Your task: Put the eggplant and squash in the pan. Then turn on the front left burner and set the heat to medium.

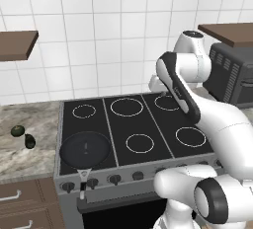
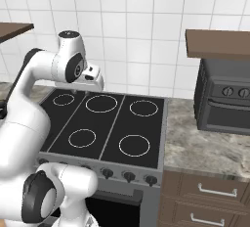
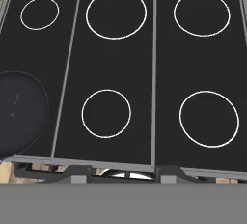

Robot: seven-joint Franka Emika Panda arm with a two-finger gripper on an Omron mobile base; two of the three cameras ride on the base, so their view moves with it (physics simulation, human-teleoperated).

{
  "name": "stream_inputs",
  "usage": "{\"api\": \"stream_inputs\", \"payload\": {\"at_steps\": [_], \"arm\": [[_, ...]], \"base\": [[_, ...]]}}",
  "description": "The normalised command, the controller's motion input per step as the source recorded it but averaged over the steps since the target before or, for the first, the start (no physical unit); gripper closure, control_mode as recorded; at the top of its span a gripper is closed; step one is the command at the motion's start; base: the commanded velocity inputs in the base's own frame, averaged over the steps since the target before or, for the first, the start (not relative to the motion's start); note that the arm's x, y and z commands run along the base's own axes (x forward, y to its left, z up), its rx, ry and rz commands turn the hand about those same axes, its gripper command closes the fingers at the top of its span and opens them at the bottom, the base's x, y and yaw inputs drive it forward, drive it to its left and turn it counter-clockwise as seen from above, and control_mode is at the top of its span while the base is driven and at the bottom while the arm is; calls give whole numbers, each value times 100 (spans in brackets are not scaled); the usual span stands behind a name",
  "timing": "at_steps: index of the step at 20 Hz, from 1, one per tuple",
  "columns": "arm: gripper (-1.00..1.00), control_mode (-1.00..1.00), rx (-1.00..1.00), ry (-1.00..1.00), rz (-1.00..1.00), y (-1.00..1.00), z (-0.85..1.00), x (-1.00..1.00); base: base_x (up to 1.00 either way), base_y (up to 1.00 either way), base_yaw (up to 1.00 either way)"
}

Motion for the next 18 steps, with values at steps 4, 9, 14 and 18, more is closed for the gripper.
{"api": "stream_inputs", "payload": {"at_steps": [4, 9, 14, 18], "arm": [[-100, -100, 0, 2, 2, 22, 0, 0], [-100, -100, 0, 5, 4, 46, 0, 0], [-100, -100, 0, 1, 10, 89, 0, 0], [-100, -100, 0, 0, 14, 100, 0, 0]], "base": [[0, 0, 0], [0, 0, 0], [0, 0, 0], [0, 0, 0]]}}
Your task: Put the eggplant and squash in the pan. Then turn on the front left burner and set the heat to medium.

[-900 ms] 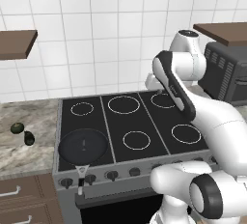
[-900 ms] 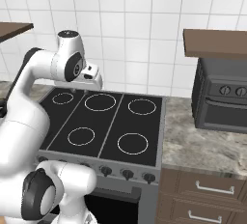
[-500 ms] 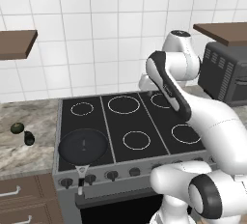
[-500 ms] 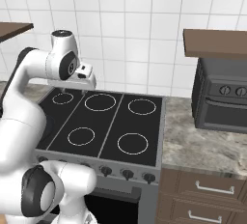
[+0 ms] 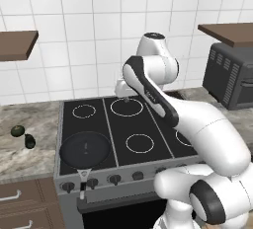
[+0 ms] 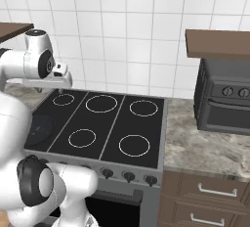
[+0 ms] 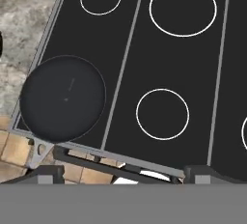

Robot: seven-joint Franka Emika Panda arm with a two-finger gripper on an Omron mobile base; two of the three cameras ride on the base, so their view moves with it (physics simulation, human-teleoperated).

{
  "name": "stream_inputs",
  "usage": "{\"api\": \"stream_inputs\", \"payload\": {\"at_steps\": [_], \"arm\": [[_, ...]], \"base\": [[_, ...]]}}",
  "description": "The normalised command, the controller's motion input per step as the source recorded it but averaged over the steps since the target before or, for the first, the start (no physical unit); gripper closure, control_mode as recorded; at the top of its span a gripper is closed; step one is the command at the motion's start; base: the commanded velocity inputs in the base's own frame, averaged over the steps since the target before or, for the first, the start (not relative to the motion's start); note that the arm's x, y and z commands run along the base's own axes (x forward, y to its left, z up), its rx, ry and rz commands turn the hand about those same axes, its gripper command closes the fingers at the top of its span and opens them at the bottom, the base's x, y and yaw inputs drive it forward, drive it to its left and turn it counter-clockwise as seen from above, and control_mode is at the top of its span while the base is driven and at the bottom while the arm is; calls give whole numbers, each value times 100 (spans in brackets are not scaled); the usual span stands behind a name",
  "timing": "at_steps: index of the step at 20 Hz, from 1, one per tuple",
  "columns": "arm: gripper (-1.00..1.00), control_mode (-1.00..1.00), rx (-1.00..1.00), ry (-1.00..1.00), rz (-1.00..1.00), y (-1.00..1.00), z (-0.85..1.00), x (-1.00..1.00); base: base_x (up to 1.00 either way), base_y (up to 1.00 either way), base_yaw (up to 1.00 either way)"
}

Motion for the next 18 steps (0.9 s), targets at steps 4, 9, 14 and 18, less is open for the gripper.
{"api": "stream_inputs", "payload": {"at_steps": [4, 9, 14, 18], "arm": [[-100, -100, 0, 8, 15, 100, -1, 4], [-100, -100, 0, 13, 21, 100, -9, 10], [-100, -100, 1, 22, 13, 90, -57, 16], [-100, -100, -9, 33, -1, 64, -61, 50]], "base": [[0, 0, 0], [0, 0, 0], [0, 0, 0], [0, 0, 0]]}}
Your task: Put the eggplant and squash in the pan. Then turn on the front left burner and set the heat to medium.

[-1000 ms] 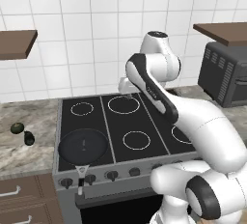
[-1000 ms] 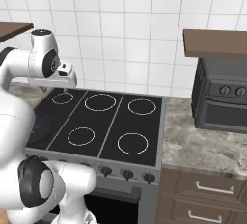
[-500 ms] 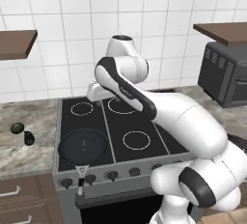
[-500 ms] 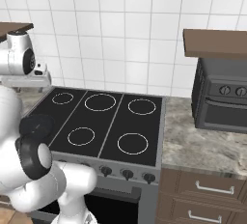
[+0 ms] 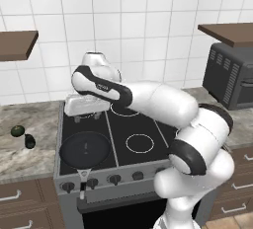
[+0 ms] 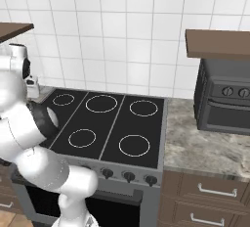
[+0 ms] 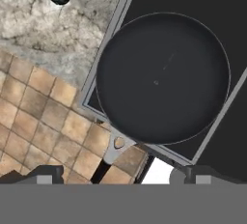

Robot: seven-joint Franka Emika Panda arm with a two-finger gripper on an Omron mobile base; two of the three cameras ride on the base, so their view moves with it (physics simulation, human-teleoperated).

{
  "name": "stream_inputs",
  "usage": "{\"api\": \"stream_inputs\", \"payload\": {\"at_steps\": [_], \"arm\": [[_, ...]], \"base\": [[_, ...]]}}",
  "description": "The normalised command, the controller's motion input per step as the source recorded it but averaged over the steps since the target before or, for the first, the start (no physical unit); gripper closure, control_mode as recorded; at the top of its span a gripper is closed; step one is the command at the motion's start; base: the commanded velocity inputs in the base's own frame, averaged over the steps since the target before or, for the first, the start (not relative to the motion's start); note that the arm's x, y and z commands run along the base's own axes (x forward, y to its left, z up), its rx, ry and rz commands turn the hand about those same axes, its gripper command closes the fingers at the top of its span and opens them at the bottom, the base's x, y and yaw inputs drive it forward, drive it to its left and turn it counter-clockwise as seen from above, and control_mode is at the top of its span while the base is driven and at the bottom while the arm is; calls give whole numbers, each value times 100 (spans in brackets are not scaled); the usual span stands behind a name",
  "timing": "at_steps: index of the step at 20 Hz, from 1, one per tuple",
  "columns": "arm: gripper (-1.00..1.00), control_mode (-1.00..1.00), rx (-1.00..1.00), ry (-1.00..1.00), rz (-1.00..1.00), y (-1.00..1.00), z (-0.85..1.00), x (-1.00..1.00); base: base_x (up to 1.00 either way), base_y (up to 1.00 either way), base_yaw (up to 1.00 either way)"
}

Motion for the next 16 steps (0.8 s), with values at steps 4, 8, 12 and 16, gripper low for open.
{"api": "stream_inputs", "payload": {"at_steps": [4, 8, 12, 16], "arm": [[-100, -100, -6, 18, -5, 28, -44, 58], [-100, -100, -1, 13, 0, 2, -19, 49], [-100, -100, -3, 4, -1, 14, -21, 38], [-100, -100, -5, -2, -9, 33, -29, 33]], "base": [[0, 0, 0], [0, 0, 0], [0, 0, 0], [0, 0, 0]]}}
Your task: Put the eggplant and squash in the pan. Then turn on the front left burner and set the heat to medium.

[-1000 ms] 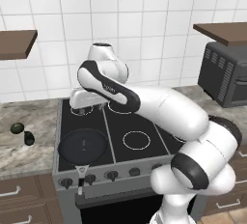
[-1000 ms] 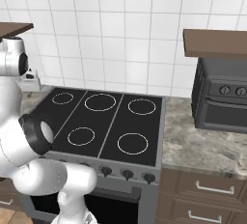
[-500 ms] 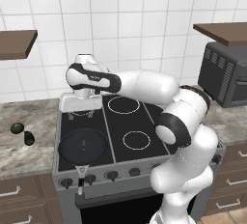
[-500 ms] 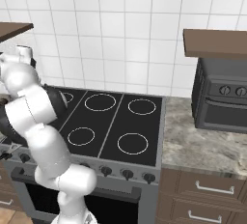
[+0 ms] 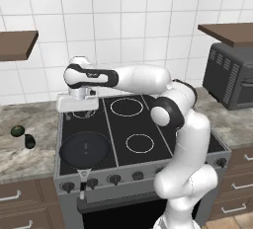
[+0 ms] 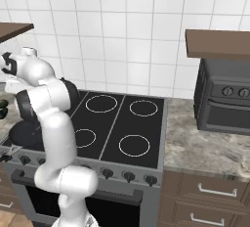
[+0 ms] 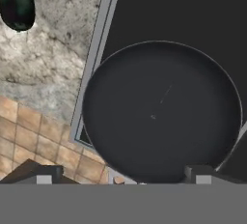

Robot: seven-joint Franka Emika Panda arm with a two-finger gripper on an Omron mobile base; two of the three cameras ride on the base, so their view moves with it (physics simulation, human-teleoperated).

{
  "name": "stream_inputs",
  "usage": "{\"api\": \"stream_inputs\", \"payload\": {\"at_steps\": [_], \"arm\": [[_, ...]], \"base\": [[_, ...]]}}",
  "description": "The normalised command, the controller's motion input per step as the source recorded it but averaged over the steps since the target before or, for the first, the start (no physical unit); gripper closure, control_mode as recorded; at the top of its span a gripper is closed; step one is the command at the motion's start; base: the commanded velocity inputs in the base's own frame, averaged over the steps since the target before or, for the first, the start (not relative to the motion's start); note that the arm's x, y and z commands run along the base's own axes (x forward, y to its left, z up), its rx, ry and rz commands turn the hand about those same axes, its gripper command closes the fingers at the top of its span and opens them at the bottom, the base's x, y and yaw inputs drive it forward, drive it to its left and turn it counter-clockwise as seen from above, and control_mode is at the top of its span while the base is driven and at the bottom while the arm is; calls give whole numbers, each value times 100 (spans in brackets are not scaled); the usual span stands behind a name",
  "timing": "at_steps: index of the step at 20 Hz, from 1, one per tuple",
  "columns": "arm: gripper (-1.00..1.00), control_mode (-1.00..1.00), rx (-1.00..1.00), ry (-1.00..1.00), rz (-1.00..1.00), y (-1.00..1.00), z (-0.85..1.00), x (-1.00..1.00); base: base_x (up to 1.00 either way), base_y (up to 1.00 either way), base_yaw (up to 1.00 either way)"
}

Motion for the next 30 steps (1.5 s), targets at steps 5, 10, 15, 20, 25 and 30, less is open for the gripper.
{"api": "stream_inputs", "payload": {"at_steps": [5, 10, 15, 20, 25, 30], "arm": [[-100, -100, 0, -10, -15, 30, -15, 9], [-100, -100, 0, -14, -20, 33, -12, 0], [-100, -100, 0, -20, -31, 36, -32, 0], [-100, -100, 0, -21, -27, 51, -37, 0], [-100, -100, 0, 2, -4, 24, -11, 0], [-100, -100, 0, 0, 4, 7, -8, 0]], "base": [[0, 0, 0], [0, 0, 0], [0, 0, 0], [0, 0, 0], [0, 0, 0], [0, 0, 0]]}}
